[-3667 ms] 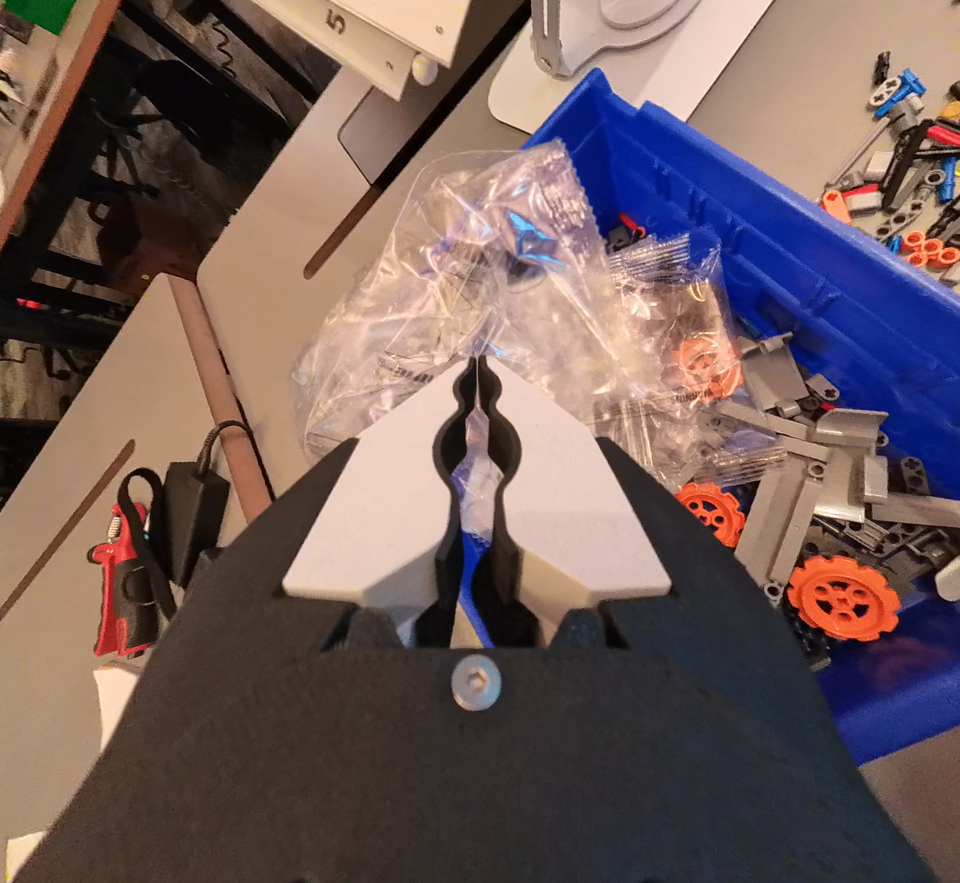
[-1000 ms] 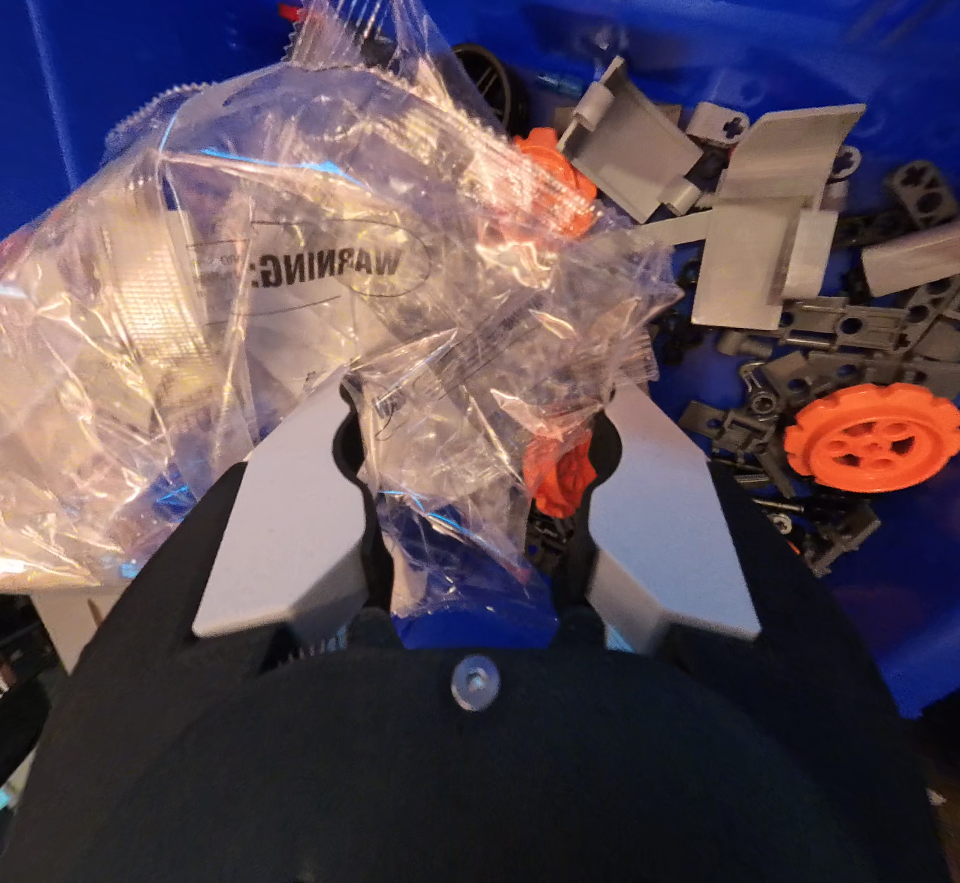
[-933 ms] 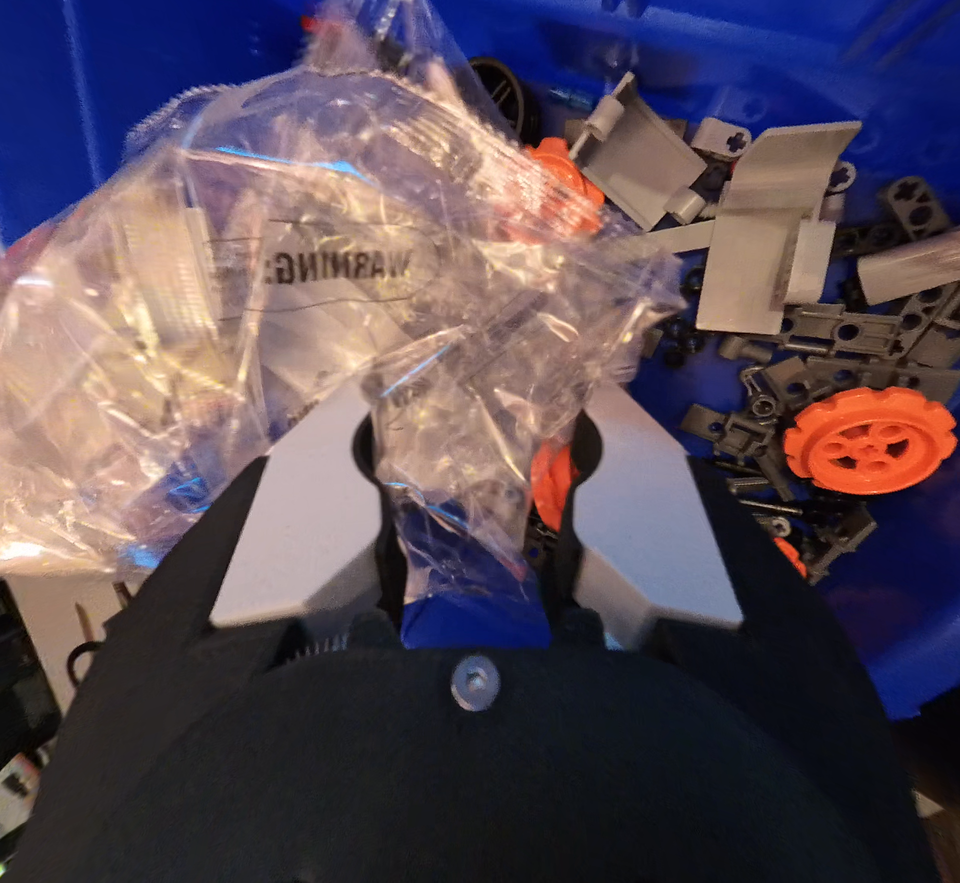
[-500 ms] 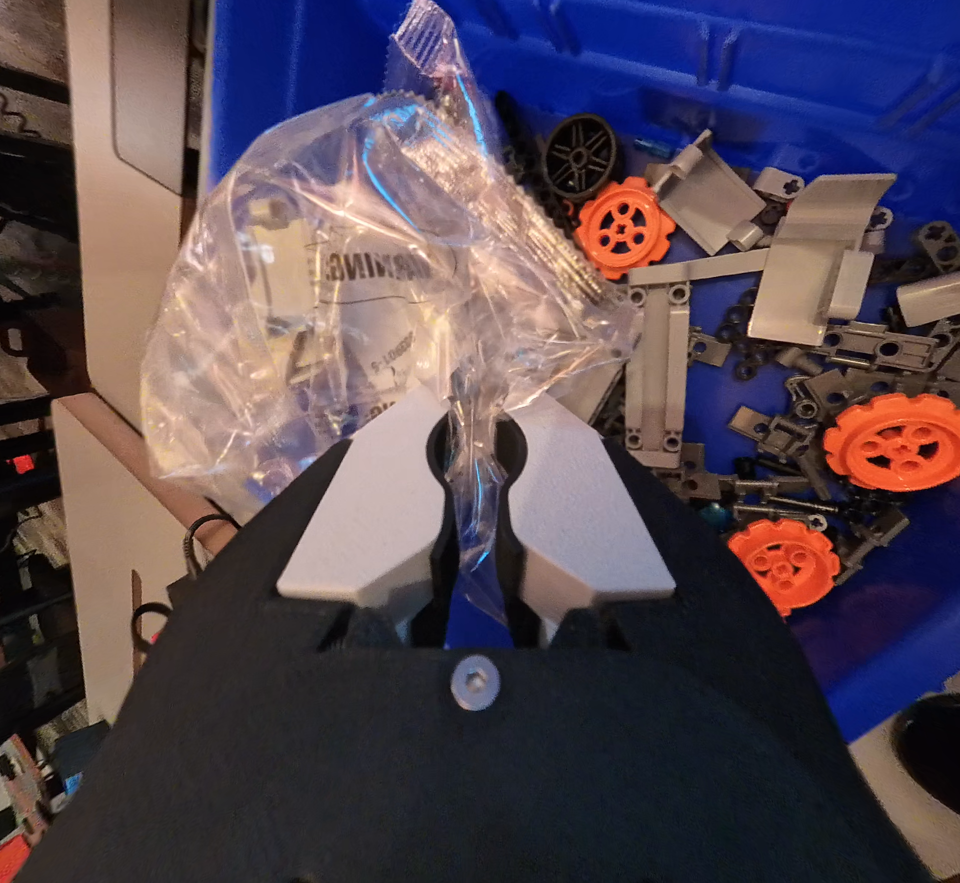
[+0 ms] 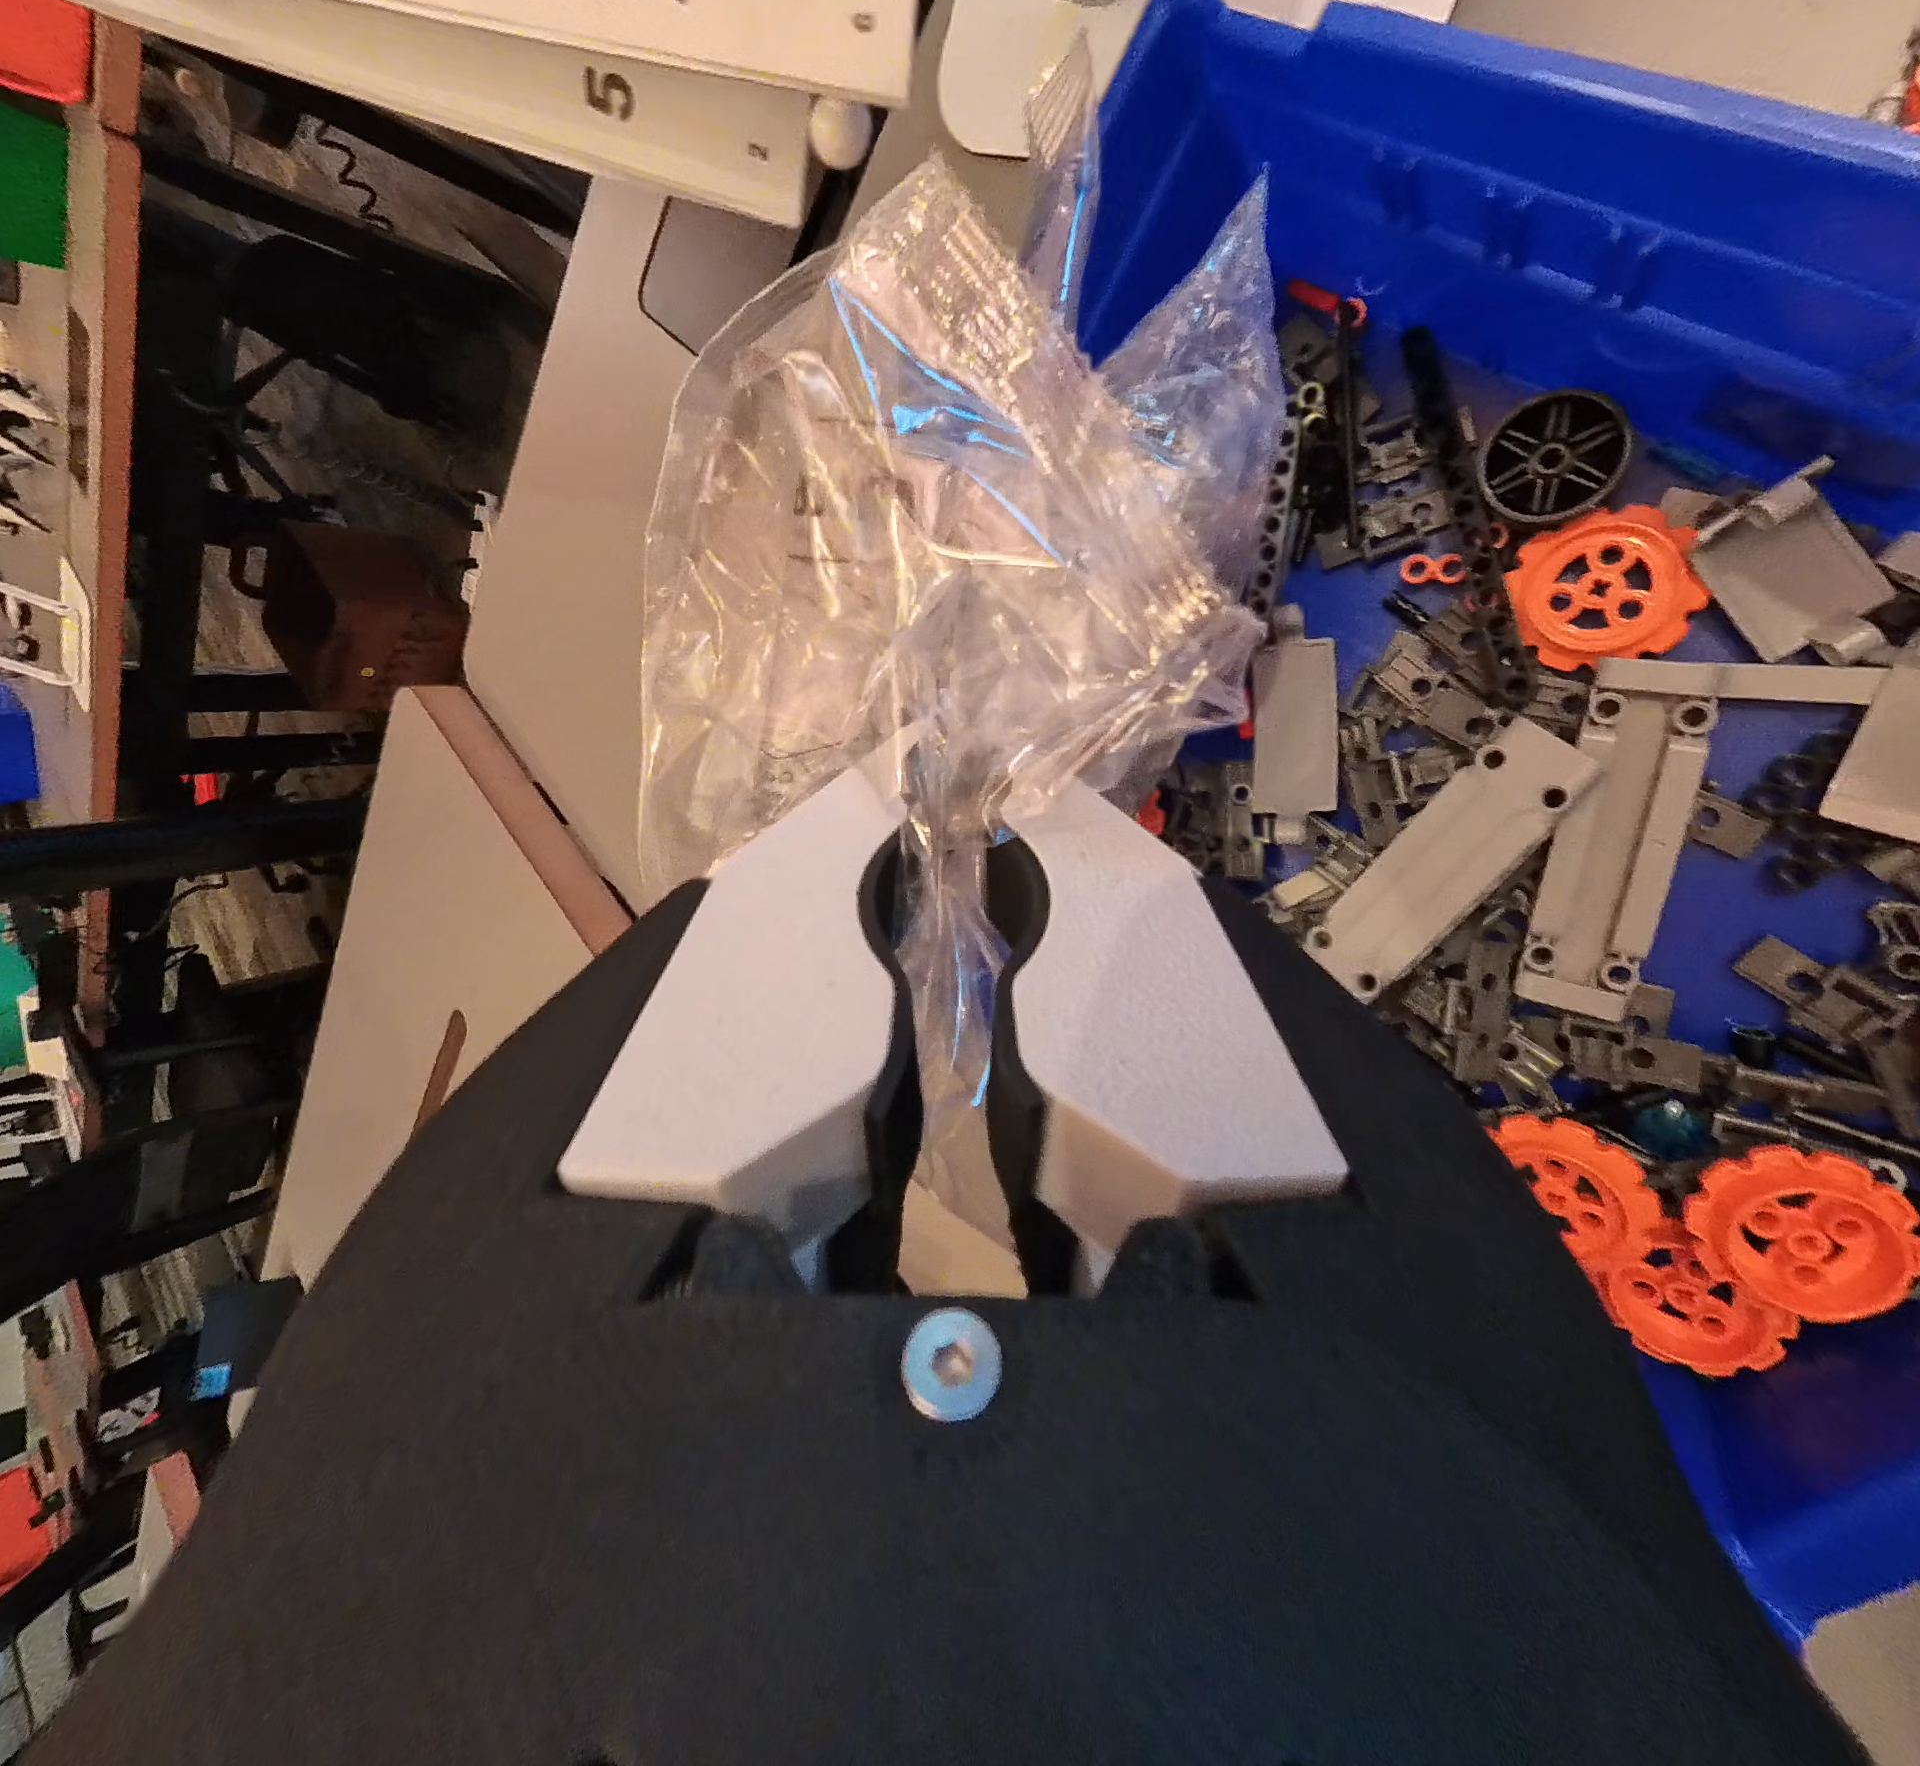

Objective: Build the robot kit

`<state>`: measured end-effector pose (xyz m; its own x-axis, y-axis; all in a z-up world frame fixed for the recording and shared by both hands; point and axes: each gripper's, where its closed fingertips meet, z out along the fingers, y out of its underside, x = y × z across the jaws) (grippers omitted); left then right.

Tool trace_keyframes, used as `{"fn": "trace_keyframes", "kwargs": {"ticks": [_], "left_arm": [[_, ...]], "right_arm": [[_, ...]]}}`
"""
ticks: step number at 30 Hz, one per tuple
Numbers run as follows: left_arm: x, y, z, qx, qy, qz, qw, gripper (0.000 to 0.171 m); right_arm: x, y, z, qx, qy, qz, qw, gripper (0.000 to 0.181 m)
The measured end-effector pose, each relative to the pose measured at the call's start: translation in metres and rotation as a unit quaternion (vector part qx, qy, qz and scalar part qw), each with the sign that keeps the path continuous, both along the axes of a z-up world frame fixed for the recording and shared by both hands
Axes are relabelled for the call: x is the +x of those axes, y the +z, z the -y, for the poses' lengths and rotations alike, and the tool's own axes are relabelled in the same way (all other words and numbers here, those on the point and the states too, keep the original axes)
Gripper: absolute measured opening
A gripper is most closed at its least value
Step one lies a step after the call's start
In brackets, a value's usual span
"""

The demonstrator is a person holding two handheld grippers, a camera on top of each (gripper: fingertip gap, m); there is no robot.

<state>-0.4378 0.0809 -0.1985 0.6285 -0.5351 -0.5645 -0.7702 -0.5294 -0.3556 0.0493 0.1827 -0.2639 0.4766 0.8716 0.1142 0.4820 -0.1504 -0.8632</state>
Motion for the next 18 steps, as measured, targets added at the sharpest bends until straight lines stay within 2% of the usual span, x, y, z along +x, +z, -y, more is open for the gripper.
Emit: {"fn": "trace_keyframes", "kwargs": {"ticks": [18], "left_arm": [[-0.026, 0.027, -0.019, 0.039, 0.043, 0.061, 0.996, 0.000]], "right_arm": [[0.001, -0.001, -0.001, 0.009, -0.001, 0.001, 1.000, 0.012]]}}
